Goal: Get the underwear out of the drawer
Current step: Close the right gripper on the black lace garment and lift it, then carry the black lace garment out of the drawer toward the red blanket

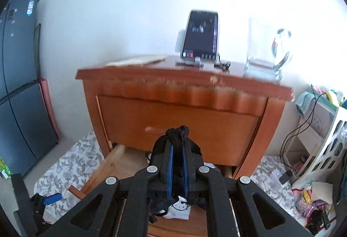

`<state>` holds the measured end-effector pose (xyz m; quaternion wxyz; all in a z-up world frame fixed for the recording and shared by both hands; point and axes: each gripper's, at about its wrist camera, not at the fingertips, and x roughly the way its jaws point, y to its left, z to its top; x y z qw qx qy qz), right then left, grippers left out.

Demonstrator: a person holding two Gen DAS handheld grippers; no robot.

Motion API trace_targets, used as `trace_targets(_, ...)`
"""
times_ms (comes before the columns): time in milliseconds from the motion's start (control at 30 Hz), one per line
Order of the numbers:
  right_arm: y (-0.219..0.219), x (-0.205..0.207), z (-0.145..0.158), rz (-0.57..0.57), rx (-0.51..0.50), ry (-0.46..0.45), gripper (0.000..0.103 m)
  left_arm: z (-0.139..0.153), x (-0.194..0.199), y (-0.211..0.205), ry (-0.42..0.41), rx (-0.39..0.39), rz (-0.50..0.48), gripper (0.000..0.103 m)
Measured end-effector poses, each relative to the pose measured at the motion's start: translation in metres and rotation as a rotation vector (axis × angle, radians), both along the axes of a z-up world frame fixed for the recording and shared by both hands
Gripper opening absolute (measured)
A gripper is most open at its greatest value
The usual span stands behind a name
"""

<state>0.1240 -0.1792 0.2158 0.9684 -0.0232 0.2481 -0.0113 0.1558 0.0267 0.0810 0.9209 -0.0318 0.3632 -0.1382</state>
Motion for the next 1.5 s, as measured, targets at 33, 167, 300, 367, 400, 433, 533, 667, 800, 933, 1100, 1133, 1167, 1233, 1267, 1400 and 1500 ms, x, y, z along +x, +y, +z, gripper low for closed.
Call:
trace_targets(33,0.000,-0.003,0.003,0.001,0.001,-0.009,0.008,0.001,-0.001,-0.001,0.000,0.002,0.000,0.103)
trace_targets(167,0.000,-0.021,0.014,0.014,0.017,-0.043,0.008,0.003,-0.004,-0.003,-0.001,0.010,-0.005,0.103)
trace_targets(300,-0.005,-0.039,0.025,0.020,0.033,-0.078,0.008,0.006,-0.008,-0.006,-0.007,0.018,-0.010,0.103)
trace_targets(367,-0.006,-0.049,0.031,0.025,0.041,-0.099,0.008,0.007,-0.010,-0.007,-0.009,0.022,-0.012,0.103)
trace_targets(400,-0.007,-0.054,0.033,0.026,0.042,-0.108,0.008,0.008,-0.011,-0.008,-0.010,0.025,-0.013,0.103)
trace_targets(433,-0.009,-0.058,0.035,0.024,0.043,-0.117,0.008,0.008,-0.011,-0.009,-0.010,0.028,-0.014,0.103)
trace_targets(533,-0.015,-0.071,0.039,0.010,0.066,-0.137,0.008,0.009,-0.014,-0.013,-0.009,0.035,-0.021,0.103)
trace_targets(667,-0.021,-0.086,0.041,0.004,0.099,-0.152,0.008,0.011,-0.017,-0.018,-0.013,0.045,-0.031,0.103)
trace_targets(800,-0.029,-0.099,0.044,-0.006,0.120,-0.167,0.008,0.013,-0.019,-0.020,-0.012,0.051,-0.032,0.103)
trace_targets(933,-0.036,-0.113,0.048,-0.008,0.146,-0.178,0.009,0.014,-0.022,-0.023,-0.012,0.057,-0.033,0.103)
trace_targets(1100,-0.040,-0.129,0.052,-0.010,0.152,-0.196,0.011,0.015,-0.025,-0.026,-0.014,0.064,-0.035,0.103)
trace_targets(1133,-0.041,-0.132,0.052,-0.011,0.154,-0.197,0.011,0.016,-0.025,-0.027,-0.014,0.065,-0.033,0.103)
trace_targets(1167,-0.042,-0.135,0.052,-0.011,0.155,-0.197,0.011,0.016,-0.026,-0.027,-0.014,0.065,-0.032,0.103)
trace_targets(1233,-0.043,-0.140,0.051,-0.012,0.155,-0.193,0.011,0.017,-0.026,-0.027,-0.013,0.064,-0.028,0.103)
trace_targets(1267,-0.043,-0.142,0.050,-0.013,0.154,-0.190,0.011,0.017,-0.026,-0.026,-0.014,0.063,-0.026,0.103)
trace_targets(1400,-0.045,-0.148,0.042,-0.011,0.156,-0.163,0.011,0.019,-0.028,-0.026,-0.019,0.061,-0.018,0.103)
trace_targets(1500,-0.047,-0.152,0.033,-0.009,0.175,-0.144,0.011,0.019,-0.027,-0.027,-0.015,0.065,-0.015,0.103)
